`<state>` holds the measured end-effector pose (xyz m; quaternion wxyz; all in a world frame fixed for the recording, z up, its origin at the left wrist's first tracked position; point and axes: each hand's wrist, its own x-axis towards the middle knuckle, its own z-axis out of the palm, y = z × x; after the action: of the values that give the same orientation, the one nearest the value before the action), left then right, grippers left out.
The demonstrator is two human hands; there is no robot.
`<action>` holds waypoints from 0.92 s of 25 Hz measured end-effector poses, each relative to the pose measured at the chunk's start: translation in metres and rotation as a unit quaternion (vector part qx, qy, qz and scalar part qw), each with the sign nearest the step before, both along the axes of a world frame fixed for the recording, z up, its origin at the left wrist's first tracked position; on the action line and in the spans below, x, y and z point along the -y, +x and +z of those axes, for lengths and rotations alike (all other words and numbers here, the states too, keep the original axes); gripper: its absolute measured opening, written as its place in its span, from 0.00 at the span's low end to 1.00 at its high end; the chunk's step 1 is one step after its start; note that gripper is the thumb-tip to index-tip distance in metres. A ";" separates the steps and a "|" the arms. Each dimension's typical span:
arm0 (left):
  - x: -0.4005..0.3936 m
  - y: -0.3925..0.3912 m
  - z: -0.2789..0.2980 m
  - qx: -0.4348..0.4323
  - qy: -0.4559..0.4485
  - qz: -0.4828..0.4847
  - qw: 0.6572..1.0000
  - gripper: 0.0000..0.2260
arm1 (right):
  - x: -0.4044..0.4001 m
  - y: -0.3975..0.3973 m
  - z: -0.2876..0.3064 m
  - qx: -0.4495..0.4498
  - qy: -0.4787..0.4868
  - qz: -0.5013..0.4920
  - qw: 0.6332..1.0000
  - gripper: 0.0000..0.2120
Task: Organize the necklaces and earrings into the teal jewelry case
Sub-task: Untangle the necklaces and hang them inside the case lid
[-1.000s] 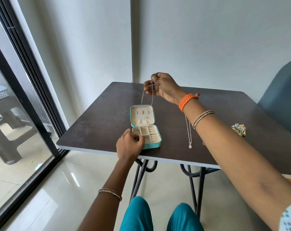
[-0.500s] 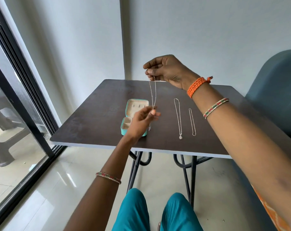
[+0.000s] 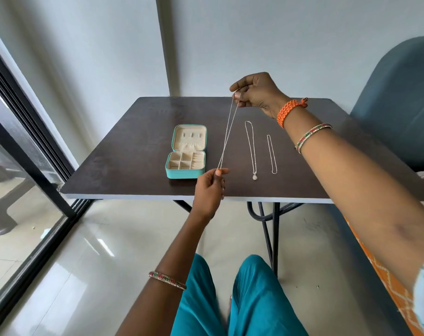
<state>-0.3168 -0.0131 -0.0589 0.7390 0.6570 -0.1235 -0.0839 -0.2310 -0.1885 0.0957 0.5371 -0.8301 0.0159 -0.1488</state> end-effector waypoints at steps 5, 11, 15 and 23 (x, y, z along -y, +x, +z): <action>0.000 -0.001 -0.008 -0.045 -0.057 0.118 0.990 0.06 | 0.008 0.008 -0.014 -0.006 -0.004 -0.019 1.000 0.09; -0.011 -0.004 -0.010 0.179 0.126 0.229 0.949 0.10 | 0.017 0.017 -0.026 -0.006 -0.037 -0.061 0.997 0.06; -0.029 0.009 -0.017 0.479 0.315 0.214 0.790 0.12 | 0.024 0.021 -0.040 -0.043 -0.048 -0.081 0.995 0.08; -0.017 0.032 -0.007 0.559 0.470 0.091 0.677 0.15 | 0.031 0.045 -0.083 -0.054 -0.199 -0.122 0.971 0.06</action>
<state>-0.2853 0.0043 -0.0663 0.1303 0.8502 -0.3974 0.3198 -0.1859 -0.2192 0.0131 0.3378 -0.9188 0.1159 -0.1684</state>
